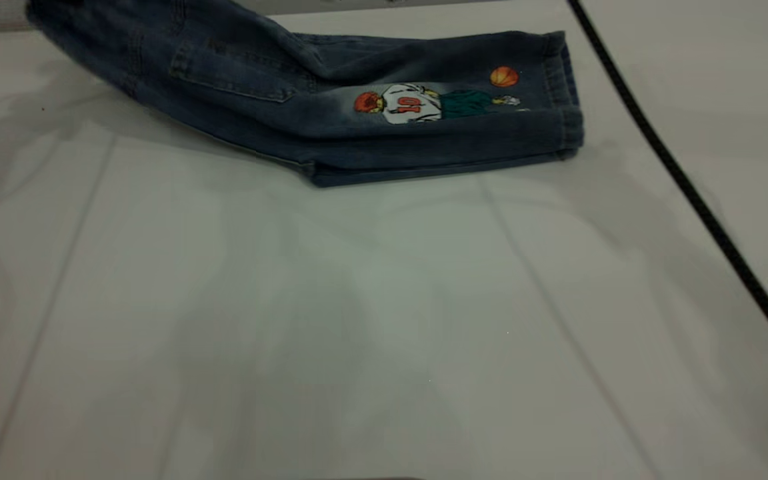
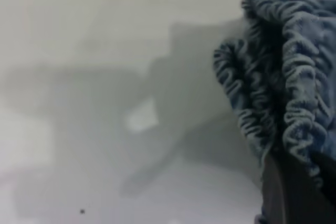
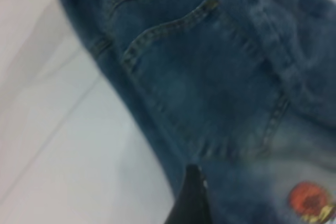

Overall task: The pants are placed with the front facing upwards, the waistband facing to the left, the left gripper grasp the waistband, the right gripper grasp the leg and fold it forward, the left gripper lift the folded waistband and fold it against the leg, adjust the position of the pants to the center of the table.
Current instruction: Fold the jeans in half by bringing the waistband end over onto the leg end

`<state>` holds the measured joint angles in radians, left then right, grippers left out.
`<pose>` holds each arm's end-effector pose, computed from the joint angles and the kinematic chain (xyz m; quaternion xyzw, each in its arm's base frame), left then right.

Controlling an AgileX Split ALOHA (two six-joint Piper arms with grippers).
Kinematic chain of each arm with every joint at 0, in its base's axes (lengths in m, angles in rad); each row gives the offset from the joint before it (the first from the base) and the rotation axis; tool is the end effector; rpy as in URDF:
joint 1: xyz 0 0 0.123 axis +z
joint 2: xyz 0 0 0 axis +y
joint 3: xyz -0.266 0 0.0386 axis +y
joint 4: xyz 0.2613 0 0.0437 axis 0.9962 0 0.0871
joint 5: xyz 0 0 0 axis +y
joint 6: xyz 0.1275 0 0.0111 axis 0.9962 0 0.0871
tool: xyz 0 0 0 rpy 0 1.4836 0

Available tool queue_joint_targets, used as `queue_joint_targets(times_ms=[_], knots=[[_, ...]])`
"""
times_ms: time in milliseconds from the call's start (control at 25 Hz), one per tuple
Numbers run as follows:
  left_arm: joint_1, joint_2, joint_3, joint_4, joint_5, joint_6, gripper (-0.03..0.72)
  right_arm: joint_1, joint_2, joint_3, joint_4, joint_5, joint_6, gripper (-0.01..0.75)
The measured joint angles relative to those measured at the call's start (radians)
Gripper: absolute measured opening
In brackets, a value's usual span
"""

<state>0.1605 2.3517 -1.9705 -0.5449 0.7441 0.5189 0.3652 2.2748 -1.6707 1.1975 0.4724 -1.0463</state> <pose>0.5423 0.0423 0.1299 0.0249 0.9398 -0.1304 0.3150 0.4757 0.2400 0.1135 -0.2033 0.8665 0.2881 0.3533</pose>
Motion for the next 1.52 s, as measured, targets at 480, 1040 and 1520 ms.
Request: queue_joint_targets(times_ms=[480, 1040, 1520], knots=[[-0.134, -0.134, -0.002, 0.002, 0.072, 0.034, 0.038, 0.052, 0.122, -0.002, 0.052, -0.114, 0.007, 0.529], [-0.364, -0.169, -0.014, 0.003, 0.054, 0.056, 0.037, 0.033, 0.171, -0.002, 0.053, -0.028, 0.010, 0.528], [-0.515, -0.168, -0.046, 0.004, -0.002, 0.062, 0.037, -0.253, -0.054, -0.002, -0.430, 0.297, 0.445, 0.528]])
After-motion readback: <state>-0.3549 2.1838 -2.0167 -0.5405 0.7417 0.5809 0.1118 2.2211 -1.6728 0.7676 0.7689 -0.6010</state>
